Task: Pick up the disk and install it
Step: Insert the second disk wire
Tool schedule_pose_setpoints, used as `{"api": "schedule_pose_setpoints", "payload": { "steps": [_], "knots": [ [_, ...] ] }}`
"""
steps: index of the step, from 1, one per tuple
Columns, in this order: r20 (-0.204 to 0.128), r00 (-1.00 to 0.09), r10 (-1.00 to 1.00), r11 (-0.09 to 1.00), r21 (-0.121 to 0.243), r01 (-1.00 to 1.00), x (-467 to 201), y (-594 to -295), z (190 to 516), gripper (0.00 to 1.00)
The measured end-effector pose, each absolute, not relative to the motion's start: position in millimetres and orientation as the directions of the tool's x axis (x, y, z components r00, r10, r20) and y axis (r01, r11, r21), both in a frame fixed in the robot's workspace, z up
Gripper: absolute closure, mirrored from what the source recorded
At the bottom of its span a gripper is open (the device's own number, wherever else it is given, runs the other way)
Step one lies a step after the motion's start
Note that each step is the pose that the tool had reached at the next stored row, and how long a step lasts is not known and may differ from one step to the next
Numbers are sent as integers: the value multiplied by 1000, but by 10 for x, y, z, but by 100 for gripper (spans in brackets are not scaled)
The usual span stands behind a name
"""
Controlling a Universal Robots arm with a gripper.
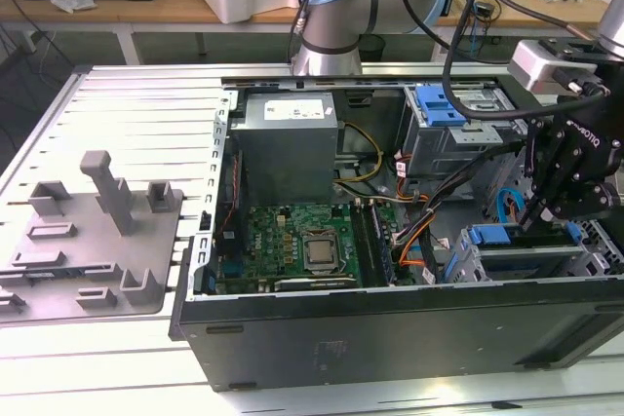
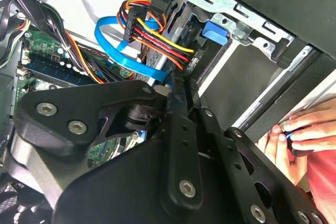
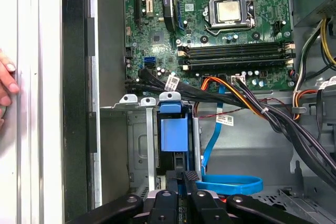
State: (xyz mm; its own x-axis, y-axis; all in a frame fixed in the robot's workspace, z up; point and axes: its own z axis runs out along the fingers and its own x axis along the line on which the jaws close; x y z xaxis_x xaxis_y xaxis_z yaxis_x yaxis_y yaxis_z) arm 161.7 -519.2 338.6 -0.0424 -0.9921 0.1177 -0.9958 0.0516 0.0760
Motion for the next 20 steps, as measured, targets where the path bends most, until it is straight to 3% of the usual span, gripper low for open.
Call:
{"api": "schedule_pose_setpoints", "payload": {
  "steps": [2, 3, 20],
  "knots": [
    [118, -42, -992, 52, 76, -996, 1617, -5192, 3386, 82],
    [118, -42, -992, 52, 76, -996, 1617, -5192, 3386, 76],
    [118, -42, -992, 52, 76, -996, 1617, -5116, 3908, 76]
  ]
}}
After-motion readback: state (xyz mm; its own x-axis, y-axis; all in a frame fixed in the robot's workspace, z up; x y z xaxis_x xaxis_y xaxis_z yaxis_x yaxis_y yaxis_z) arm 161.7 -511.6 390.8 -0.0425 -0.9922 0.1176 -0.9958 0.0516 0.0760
